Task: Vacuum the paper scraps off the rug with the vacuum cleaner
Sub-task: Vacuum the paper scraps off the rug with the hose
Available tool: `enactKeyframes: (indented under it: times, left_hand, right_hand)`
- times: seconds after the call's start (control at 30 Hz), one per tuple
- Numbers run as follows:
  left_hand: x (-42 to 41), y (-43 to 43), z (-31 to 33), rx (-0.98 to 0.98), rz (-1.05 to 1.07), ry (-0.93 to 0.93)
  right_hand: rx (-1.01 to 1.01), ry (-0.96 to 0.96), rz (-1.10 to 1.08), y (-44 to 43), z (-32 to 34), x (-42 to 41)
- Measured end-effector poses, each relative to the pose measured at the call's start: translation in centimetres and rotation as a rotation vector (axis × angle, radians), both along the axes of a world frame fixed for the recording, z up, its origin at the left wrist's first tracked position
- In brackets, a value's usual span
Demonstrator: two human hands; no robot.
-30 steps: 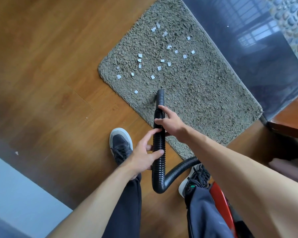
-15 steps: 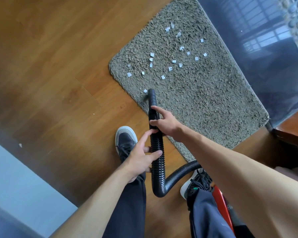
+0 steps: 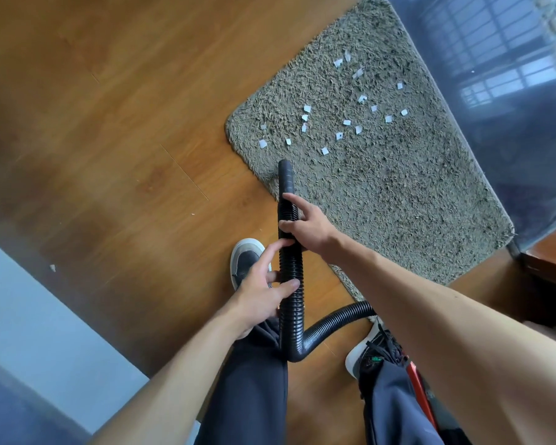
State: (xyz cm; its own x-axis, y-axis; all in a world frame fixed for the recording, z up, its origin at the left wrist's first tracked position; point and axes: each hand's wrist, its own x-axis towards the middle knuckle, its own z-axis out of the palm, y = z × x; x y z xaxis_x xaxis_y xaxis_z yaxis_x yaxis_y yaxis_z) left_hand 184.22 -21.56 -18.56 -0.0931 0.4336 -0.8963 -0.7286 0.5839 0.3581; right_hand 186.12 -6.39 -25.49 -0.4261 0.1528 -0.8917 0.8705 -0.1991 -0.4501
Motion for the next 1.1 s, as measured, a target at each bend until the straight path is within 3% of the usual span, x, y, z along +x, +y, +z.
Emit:
enactKeyframes:
  times: [0.67,1.1]
  left_hand:
    - [-3.1,0.8,-1.6,0.003,-0.030,0.012]
    - [-4.7,-0.5,-1.1,-0.016,0.026,-0.017]
  right_hand:
    - [0.147,0.043,0.157,1.1,-1.1,-2.9]
    - [0.100,0.065,0.245,-0.1,-0.8,-5.2]
